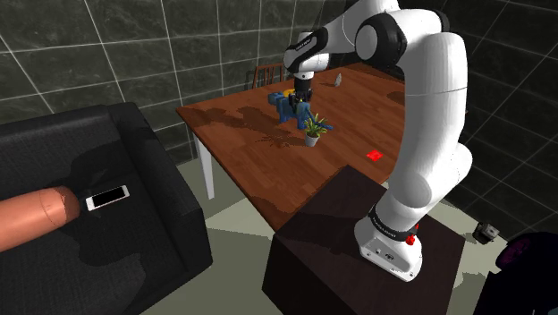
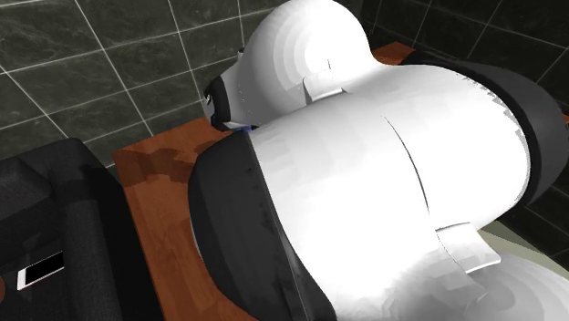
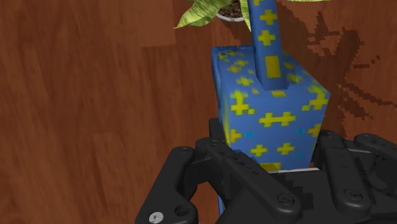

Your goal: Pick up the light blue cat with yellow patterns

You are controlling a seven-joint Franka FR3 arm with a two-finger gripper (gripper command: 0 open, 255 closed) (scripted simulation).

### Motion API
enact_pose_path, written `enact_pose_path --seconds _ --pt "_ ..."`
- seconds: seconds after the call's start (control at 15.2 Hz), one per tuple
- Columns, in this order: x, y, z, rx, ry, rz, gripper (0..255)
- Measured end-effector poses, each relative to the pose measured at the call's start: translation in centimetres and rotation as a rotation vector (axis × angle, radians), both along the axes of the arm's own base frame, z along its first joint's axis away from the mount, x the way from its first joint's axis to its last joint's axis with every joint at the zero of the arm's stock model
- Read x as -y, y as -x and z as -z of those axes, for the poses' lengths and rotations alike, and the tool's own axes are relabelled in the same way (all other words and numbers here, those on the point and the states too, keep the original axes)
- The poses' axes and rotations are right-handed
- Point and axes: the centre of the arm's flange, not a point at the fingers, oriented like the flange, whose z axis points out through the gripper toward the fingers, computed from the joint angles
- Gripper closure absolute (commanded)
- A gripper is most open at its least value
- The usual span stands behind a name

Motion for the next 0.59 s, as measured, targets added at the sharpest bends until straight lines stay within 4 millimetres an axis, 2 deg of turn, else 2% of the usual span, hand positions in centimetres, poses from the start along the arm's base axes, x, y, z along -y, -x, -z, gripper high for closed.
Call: enact_pose_path --seconds 0.59 --pt "0.0 -0.1 -4.5 0.000 0.000 0.000 255"
